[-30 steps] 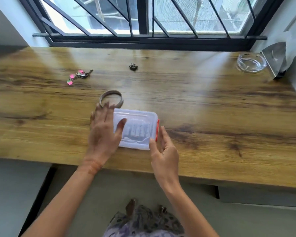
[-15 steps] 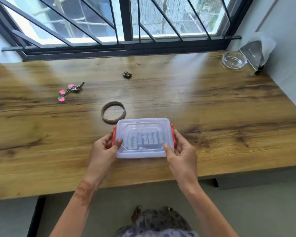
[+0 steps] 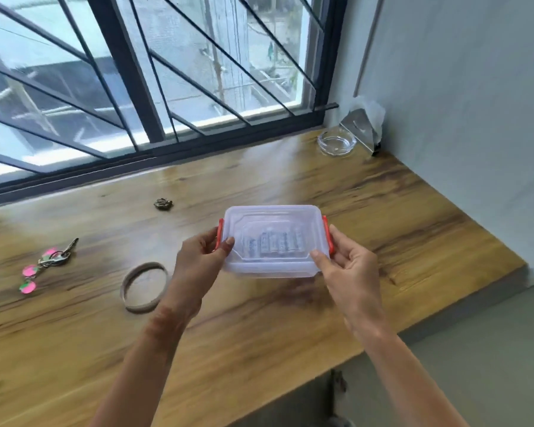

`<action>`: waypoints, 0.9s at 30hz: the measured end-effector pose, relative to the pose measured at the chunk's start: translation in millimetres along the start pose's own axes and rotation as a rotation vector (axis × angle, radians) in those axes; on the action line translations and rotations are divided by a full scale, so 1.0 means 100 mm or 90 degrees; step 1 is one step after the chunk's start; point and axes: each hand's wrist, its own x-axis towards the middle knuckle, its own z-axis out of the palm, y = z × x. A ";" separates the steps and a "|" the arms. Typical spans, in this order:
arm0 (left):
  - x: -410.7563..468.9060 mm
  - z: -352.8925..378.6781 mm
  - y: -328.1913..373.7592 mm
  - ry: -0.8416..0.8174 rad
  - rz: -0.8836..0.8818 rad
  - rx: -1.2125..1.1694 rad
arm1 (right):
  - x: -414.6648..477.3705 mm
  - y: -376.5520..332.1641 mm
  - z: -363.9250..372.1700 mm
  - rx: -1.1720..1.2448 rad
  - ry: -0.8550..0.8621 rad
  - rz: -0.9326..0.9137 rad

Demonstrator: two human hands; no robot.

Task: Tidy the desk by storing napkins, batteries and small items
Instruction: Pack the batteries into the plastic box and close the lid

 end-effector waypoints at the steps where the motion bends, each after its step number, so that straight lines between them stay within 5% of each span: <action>1: 0.13 0.13 0.08 -0.019 0.008 0.010 | 0.11 -0.03 -0.10 0.006 0.013 -0.007; 14: 1.83 2.45 0.77 -0.210 0.053 0.162 | 1.61 0.02 -1.45 0.068 0.214 -0.034; 27: 2.50 3.45 0.70 -0.198 0.091 0.225 | 2.18 0.42 -1.65 0.183 0.299 0.093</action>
